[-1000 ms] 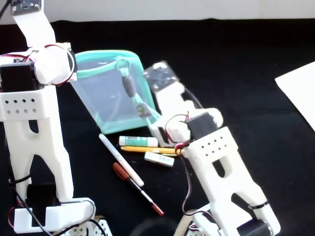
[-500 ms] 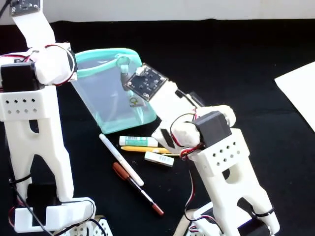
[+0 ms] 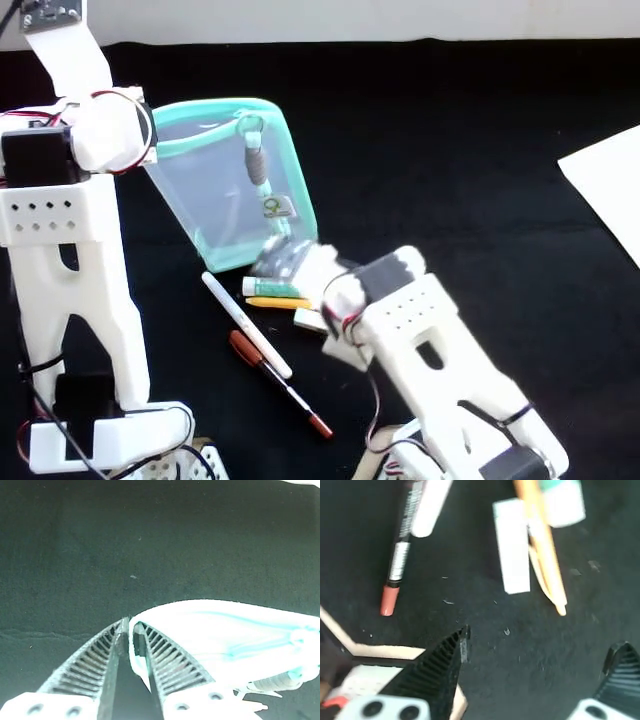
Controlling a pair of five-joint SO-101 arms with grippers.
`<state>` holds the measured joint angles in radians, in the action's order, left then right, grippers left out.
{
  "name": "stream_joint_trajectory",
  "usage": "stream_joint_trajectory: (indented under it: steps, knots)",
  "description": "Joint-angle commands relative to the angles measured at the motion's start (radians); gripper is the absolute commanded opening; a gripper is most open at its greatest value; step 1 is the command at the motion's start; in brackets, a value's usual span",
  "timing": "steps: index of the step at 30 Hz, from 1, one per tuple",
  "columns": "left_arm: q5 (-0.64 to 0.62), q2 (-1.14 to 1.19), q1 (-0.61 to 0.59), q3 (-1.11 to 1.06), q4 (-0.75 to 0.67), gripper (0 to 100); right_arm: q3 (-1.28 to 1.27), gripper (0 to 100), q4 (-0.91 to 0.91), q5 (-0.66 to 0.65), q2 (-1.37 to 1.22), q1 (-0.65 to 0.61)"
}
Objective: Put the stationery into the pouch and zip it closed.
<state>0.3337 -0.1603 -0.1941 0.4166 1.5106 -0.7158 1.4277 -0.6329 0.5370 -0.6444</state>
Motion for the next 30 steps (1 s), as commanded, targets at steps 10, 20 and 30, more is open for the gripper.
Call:
stream_joint_trajectory:
  steps: [10, 20, 30]
  knots:
    - [-0.008, -0.012, -0.018, 0.007, 0.009, 1, -0.125, 40.3, -0.295, -0.209, -0.041, -0.082]
    - [-0.008, -0.012, -0.019, 0.008, 0.031, 1, -0.061, 38.4, -0.498, -0.215, -0.499, -0.067]
    - [-0.008, -0.012, -0.019, 0.008, 0.029, 1, 0.162, 1.1, -0.409, -0.005, -0.555, -0.031]
